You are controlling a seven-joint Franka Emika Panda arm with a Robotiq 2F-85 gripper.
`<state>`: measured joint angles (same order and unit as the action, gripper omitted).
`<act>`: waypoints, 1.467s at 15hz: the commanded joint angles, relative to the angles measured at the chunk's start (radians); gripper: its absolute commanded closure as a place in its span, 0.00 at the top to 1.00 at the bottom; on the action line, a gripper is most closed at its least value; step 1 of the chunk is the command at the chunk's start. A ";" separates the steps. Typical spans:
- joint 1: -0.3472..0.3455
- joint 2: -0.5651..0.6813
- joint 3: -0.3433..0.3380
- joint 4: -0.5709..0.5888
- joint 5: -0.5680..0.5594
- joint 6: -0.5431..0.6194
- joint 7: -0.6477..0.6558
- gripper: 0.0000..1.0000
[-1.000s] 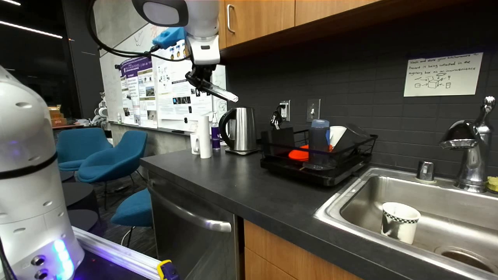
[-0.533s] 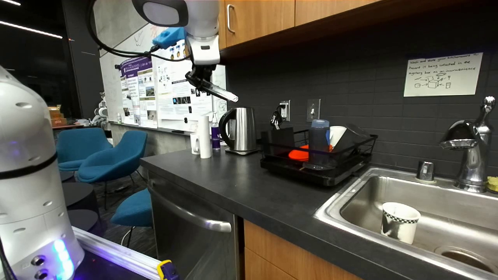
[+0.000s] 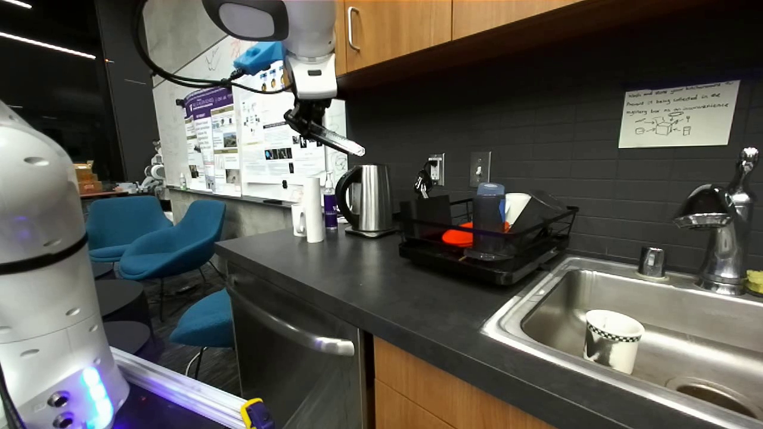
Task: Put the black object inside the drying rack
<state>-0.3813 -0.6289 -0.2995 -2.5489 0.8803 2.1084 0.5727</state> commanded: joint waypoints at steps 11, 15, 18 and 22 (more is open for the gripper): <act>0.007 0.122 0.041 0.126 0.059 -0.033 0.084 0.18; 0.013 0.222 0.046 0.226 0.103 -0.012 0.150 0.18; 0.000 0.287 0.032 0.288 0.081 -0.018 0.222 0.18; -0.003 0.363 -0.008 0.355 0.083 -0.045 0.269 0.18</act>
<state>-0.3797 -0.3284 -0.2841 -2.2676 0.9614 2.0970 0.7914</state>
